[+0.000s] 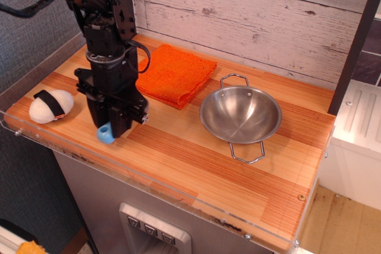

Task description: Move the blue spoon to the table's lower edge.

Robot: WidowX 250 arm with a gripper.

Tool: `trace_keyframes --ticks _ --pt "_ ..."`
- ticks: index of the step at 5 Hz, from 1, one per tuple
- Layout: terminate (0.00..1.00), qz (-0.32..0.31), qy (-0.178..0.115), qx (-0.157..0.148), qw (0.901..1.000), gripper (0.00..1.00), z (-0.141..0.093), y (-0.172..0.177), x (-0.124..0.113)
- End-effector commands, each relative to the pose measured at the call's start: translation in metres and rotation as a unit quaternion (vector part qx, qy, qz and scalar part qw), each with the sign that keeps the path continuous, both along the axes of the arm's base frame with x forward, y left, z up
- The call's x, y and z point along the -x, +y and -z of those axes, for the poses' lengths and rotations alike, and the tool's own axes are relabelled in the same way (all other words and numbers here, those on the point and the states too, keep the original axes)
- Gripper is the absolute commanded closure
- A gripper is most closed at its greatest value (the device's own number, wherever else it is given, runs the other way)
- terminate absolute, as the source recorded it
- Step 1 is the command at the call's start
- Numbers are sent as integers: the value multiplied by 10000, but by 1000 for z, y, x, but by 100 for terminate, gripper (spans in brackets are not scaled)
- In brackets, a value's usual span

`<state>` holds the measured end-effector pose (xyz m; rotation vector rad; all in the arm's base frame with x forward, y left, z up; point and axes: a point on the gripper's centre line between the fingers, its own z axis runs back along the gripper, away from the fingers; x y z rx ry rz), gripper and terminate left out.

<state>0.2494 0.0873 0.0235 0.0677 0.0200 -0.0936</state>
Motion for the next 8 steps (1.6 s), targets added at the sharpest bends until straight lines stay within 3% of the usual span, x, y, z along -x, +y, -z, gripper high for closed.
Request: trace_keyframes --ticks 1,3,4,5,6,8 --pt "0 118 -41 -137 9998 0 -13 9 -4" --pt "0 -64 -877 -3 9961 0 -65 1 -9" --pt "0 17 -971 135 9952 0 -74 -5 -24" --pt "0 -94 -722 191 9972 0 -69 -1 -27" --pt "0 -119 13 459 9989 0 -57 3 -27" --pt "0 -119 13 459 9989 0 -57 3 -27"
